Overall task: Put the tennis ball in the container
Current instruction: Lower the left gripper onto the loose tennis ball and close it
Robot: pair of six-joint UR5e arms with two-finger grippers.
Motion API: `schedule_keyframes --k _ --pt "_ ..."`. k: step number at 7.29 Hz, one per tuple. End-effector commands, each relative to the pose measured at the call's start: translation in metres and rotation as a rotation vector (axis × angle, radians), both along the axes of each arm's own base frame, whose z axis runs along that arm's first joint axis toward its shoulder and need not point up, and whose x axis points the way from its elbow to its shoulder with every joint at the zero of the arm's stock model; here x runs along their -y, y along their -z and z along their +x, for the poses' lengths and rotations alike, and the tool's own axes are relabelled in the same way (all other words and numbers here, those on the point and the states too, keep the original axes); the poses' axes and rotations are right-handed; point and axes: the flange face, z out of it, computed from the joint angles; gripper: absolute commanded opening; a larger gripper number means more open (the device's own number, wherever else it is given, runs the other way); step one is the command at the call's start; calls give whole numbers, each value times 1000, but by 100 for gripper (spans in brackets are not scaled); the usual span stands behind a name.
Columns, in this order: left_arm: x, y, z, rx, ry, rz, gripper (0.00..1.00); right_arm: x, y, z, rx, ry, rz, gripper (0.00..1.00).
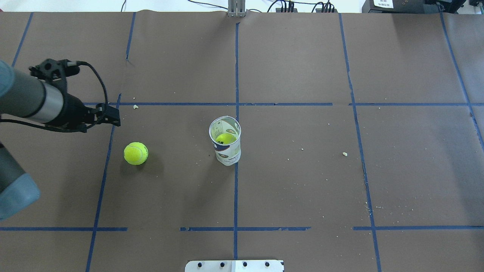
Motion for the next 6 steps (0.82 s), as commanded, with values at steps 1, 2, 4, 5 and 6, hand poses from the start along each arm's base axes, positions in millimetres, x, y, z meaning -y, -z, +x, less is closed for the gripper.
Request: schedule_keyframes --k 1,2,4,5,6 --pt "2 9 67 74 31 -49 100 0 0 0 0 0 0 100" --pt "-11 3 84 96 39 -41 100 0 0 0 0 0 0 100" --pt "-17 -17 105 86 46 -26 100 0 0 0 0 0 0 100" --pt "-16 -27 109 77 50 -23 100 1 0 0 0 0 1 100" --pt "-19 -37 107 81 49 -23 100 1 0 0 0 0 1 100"
